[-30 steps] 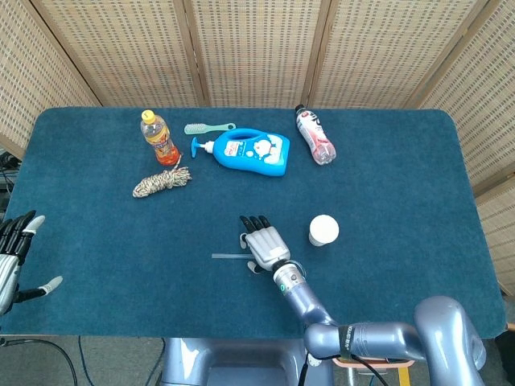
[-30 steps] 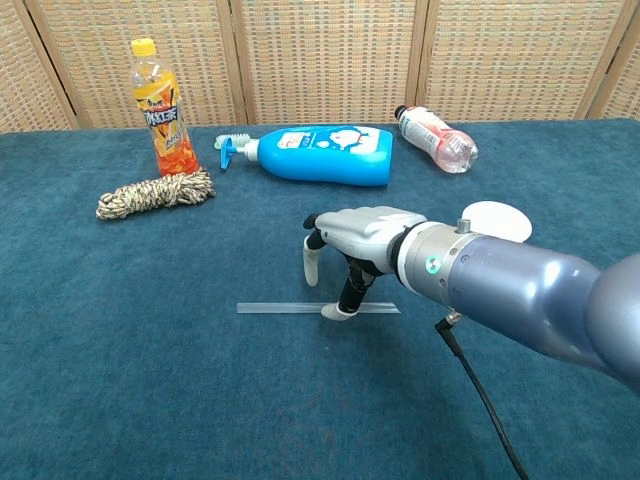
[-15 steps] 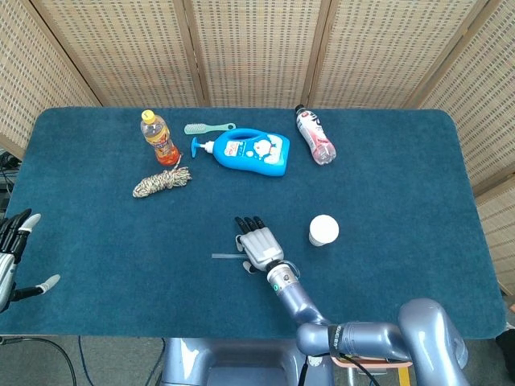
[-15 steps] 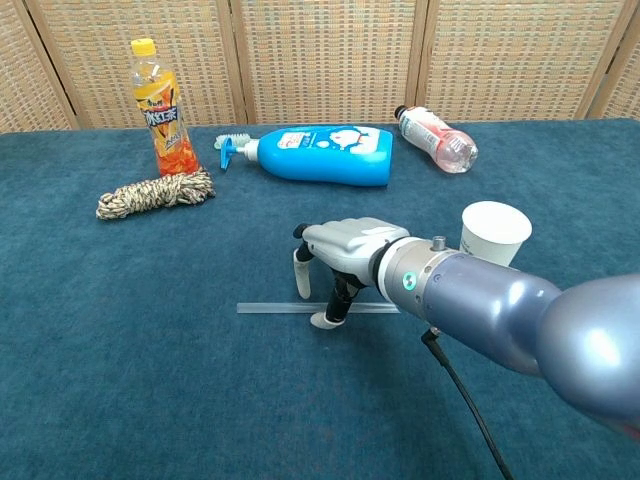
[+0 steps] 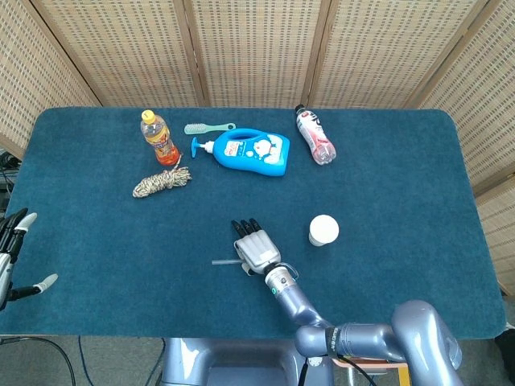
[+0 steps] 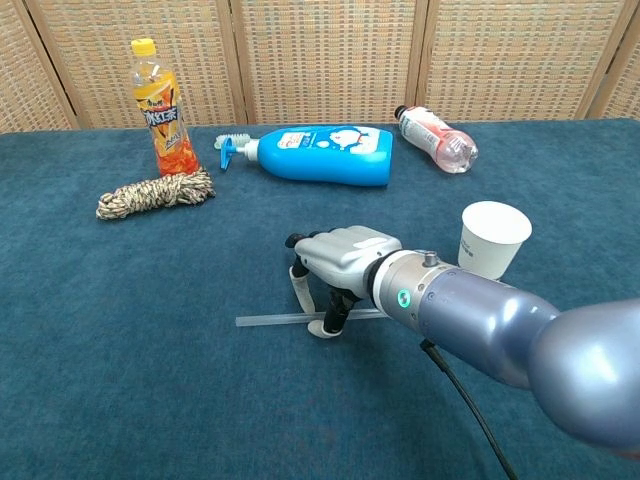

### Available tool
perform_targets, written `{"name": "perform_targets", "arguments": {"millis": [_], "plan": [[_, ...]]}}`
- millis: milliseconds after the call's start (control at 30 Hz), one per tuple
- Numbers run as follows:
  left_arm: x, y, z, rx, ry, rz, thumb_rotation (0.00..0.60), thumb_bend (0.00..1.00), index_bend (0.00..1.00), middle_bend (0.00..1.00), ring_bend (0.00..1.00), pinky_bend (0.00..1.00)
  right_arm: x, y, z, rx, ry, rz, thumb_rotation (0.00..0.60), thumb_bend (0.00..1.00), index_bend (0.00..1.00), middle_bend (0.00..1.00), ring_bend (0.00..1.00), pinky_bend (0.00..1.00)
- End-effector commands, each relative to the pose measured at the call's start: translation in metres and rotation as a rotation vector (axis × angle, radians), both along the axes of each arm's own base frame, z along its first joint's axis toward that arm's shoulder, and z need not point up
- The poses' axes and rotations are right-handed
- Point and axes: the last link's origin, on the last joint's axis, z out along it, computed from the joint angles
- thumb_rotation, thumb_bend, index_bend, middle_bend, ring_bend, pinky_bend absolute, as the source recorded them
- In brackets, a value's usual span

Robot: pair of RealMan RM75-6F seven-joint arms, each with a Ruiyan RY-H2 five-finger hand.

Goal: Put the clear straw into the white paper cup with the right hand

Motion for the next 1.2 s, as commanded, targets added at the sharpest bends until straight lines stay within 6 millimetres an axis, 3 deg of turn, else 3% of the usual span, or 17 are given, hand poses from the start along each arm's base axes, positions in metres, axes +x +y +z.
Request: {"name": "perform_targets", "arguments": {"millis": [33,200,367,533,700,900,1033,1200], "plan": [[0.0,0.0,0.0,0.0,0.0,0.0,0.6,0.12,0.0,0.0,0.0,0.0,0.001,0.001,0.0,0.002,-0.005,0.007,0.6,0.44,0.63,0.0,0.0,0.0],[-0.001,0.0,0.0,0.0,0.0,0.002,0.6,0.12,0.0,0.0,0.0,0.0,0.007,0.004,0.004,0.007,-0.037,0.039,0.6,0.45,0.65,0.0,0.0,0.0],[-0.002,0.0,0.0,-0.001,-0.001,0.006,0.6,0.12,0.0,0.0,0.0,0.0,0.027,0.004,0.029,0.017,-0.186,0.048,0.6,0.44,0.65,0.0,0.0,0.0],[-0.001,0.0,-0.002,-0.009,0.001,0.001,0.6,0.12,0.0,0.0,0.0,0.0,0.045,-0.003,0.072,0.024,-0.397,0.01,0.6,0.45,0.65,0.01,0.0,0.0],[0.001,-0.002,-0.002,-0.009,0.002,-0.005,0.6,0.12,0.0,0.0,0.0,0.0,0.05,-0.013,0.115,0.031,-0.589,-0.071,0.6,0.45,0.65,0.02,0.0,0.0],[0.001,-0.003,-0.003,-0.013,0.003,-0.008,0.6,0.12,0.0,0.0,0.0,0.0,0.038,-0.024,0.152,0.028,-0.794,-0.201,0.6,0.45,0.65,0.04,0.0,0.0],[0.003,-0.003,-0.005,-0.018,0.006,-0.011,0.6,0.12,0.0,0.0,0.0,0.0,0.015,-0.031,0.172,0.014,-0.888,-0.284,0.6,0.44,0.65,0.04,0.0,0.0],[0.004,-0.003,-0.005,-0.017,0.01,-0.017,0.6,0.12,0.0,0.0,0.0,0.0,-0.015,-0.036,0.182,-0.003,-0.92,-0.352,0.6,0.44,0.65,0.05,0.0,0.0]]}}
